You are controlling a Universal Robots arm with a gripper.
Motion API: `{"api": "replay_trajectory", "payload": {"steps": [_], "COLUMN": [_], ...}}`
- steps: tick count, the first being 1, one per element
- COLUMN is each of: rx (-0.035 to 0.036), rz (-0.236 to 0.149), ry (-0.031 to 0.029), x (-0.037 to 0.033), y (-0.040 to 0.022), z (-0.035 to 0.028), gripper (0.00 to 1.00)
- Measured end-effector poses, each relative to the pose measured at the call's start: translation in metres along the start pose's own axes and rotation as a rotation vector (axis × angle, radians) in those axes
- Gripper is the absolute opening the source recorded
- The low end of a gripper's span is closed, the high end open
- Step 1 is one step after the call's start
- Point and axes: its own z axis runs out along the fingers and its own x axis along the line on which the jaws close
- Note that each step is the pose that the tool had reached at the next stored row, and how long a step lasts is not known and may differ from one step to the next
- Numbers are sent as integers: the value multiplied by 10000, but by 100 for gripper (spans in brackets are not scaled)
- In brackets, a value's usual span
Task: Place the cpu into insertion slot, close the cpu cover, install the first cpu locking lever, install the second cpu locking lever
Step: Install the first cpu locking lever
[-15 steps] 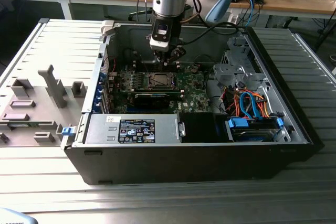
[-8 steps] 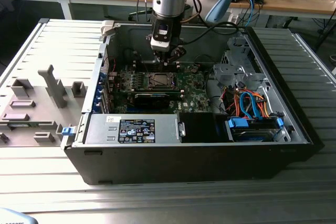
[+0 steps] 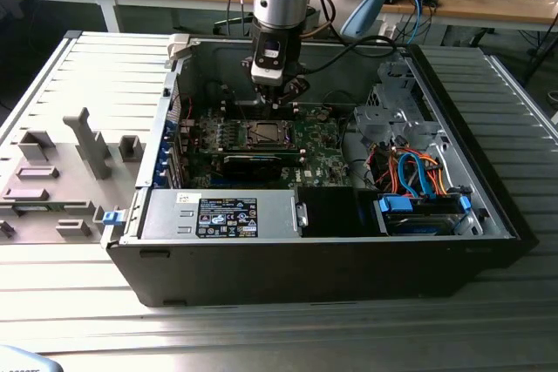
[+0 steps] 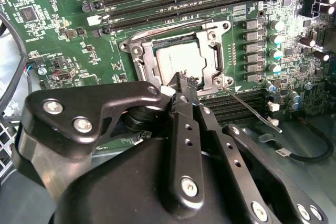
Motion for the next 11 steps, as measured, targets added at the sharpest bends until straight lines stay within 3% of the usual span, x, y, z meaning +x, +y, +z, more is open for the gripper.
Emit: {"api": "replay_trajectory", "payload": {"steps": [11], "rx": [-6], "rz": [-302], "ry": [-10], "x": [0], "y": [0], "z": [0], "gripper": [11]}}
